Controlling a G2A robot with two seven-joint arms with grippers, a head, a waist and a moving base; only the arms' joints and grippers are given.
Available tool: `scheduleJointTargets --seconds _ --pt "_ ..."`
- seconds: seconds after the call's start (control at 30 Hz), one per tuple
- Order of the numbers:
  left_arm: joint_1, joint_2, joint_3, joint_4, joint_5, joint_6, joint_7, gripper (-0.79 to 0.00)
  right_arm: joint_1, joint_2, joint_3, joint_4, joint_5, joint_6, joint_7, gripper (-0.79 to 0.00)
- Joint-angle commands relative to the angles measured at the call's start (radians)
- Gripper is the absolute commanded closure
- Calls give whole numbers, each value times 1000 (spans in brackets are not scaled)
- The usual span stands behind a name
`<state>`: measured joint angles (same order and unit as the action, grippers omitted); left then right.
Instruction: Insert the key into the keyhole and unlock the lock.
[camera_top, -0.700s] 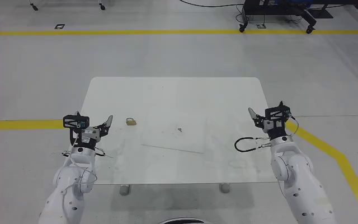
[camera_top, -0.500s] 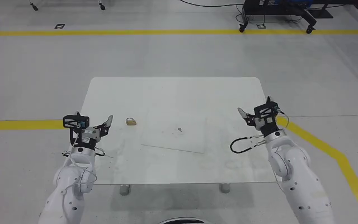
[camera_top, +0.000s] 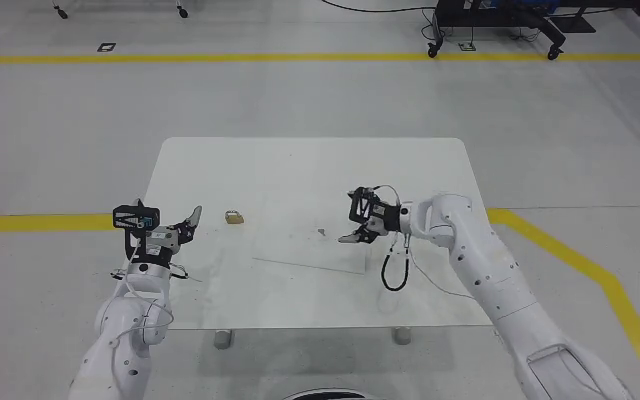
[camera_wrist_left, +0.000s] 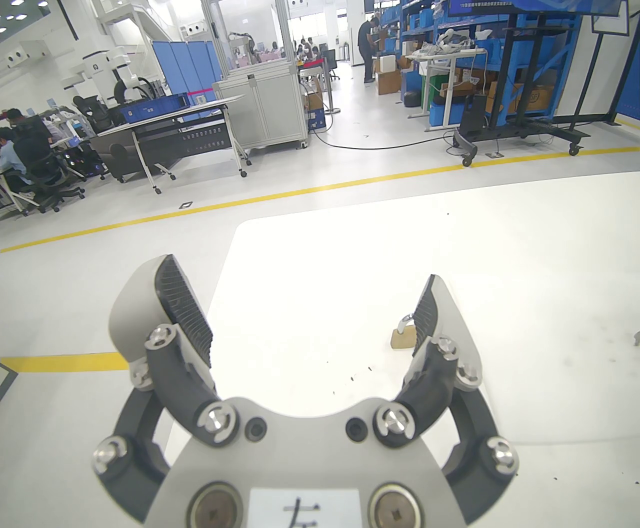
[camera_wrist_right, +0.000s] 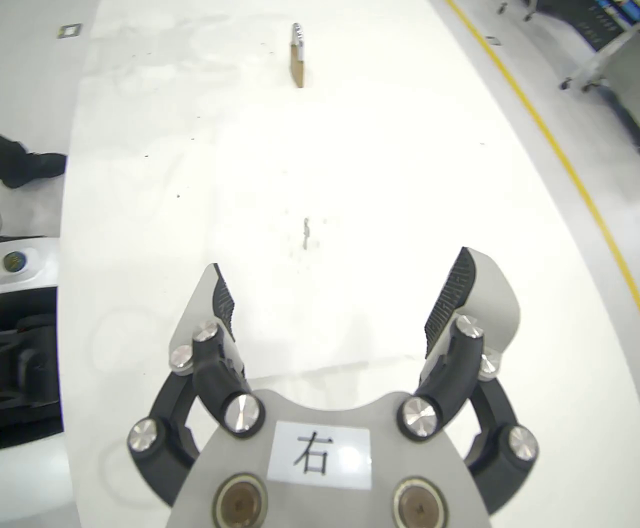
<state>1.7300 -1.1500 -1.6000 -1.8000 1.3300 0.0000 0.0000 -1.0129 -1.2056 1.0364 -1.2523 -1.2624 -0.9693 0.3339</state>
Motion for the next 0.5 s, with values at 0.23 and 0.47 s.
scheduleJointTargets --seconds 0.23,0.47 --pt "0 0 0 0 0 0 0 -785 195 -96 -262 245 11 50 48 -329" --pt "0 0 0 0 0 0 0 -785 265 -147 -356 365 -8 83 31 -222"
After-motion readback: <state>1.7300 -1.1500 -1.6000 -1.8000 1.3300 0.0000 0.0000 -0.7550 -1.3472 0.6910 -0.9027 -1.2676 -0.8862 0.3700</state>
